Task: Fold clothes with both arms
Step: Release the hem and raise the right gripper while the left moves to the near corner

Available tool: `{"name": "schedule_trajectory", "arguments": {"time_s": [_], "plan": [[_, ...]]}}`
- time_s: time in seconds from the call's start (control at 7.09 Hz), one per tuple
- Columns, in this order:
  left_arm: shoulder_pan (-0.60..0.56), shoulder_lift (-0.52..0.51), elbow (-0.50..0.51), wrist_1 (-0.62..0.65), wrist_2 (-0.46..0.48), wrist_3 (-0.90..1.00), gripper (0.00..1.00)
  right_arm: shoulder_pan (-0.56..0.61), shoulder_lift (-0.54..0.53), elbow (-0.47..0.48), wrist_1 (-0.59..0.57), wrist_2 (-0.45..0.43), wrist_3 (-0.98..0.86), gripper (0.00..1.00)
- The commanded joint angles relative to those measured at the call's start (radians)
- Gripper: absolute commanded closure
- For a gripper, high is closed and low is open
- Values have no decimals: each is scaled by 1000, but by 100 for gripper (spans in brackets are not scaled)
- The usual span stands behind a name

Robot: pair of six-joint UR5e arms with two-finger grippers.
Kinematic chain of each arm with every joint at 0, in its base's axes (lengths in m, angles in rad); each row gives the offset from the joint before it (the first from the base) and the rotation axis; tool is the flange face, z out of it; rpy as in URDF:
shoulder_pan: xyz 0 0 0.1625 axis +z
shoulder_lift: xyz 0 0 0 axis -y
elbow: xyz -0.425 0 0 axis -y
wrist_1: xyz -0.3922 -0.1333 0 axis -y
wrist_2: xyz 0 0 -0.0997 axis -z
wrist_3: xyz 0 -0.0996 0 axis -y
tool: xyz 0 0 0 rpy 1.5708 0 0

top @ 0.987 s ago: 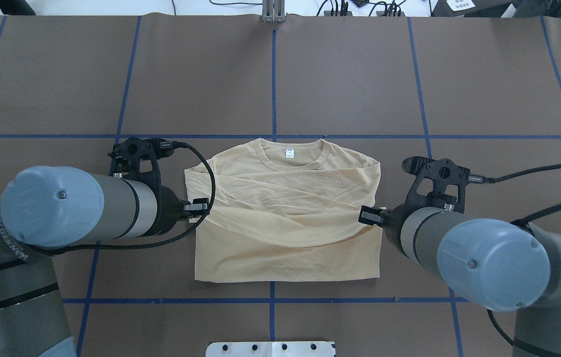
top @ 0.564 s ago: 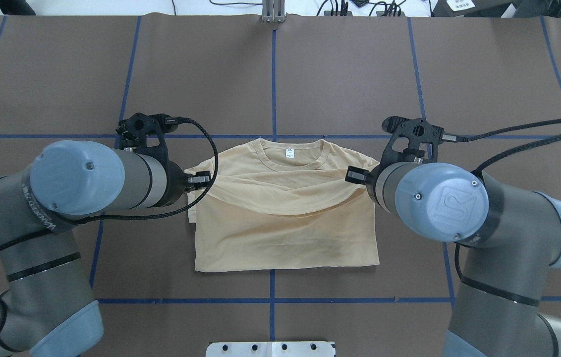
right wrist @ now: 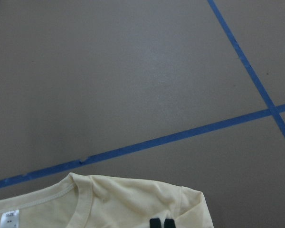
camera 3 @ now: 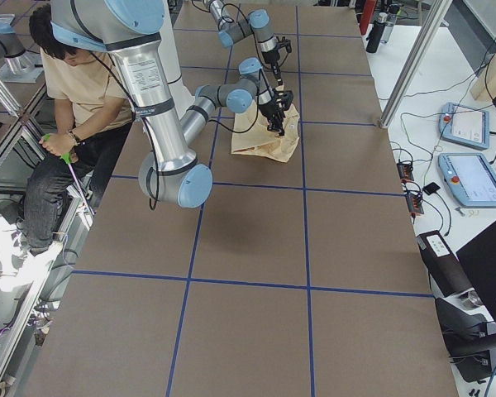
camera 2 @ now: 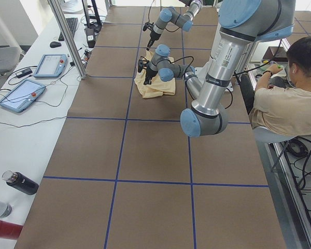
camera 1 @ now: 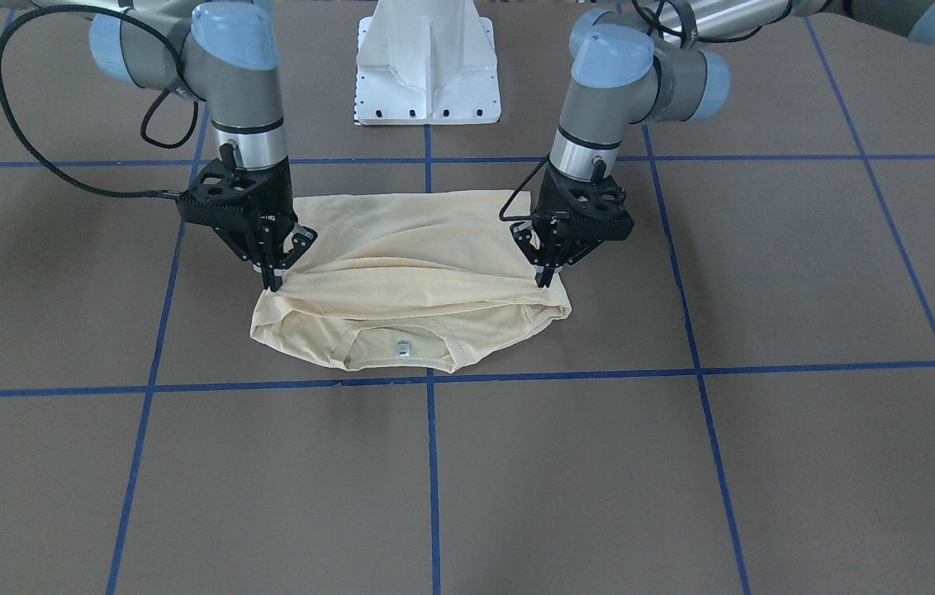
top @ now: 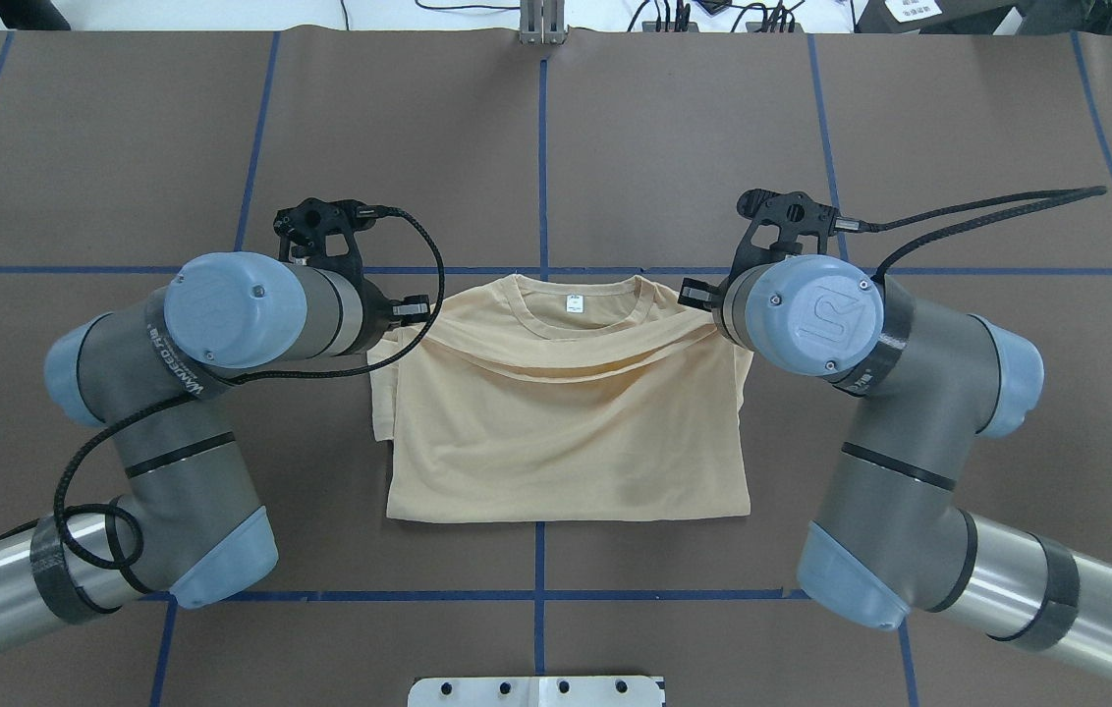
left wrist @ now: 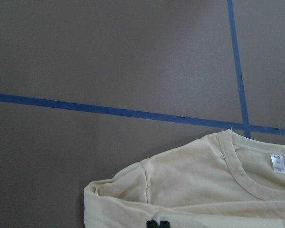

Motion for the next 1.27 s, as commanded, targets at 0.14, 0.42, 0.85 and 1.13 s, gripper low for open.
{"name": "schedule_trajectory", "arguments": {"time_s": [0.14,0.42,0.85,1.13], "plan": [[-1,-12,70,-51,12,3,100,25,14,-88,50,3,-28,100],[-4,-12,67,-54,10,5,59,31,13,-94,50,26,-34,1],[-16,29,-59,-58,-8,159,0,101,10,-50,53,170,-135,0],[-10,121,-139,-76,-103,161,0,114,-53,43,53,196,-203,0]]}}
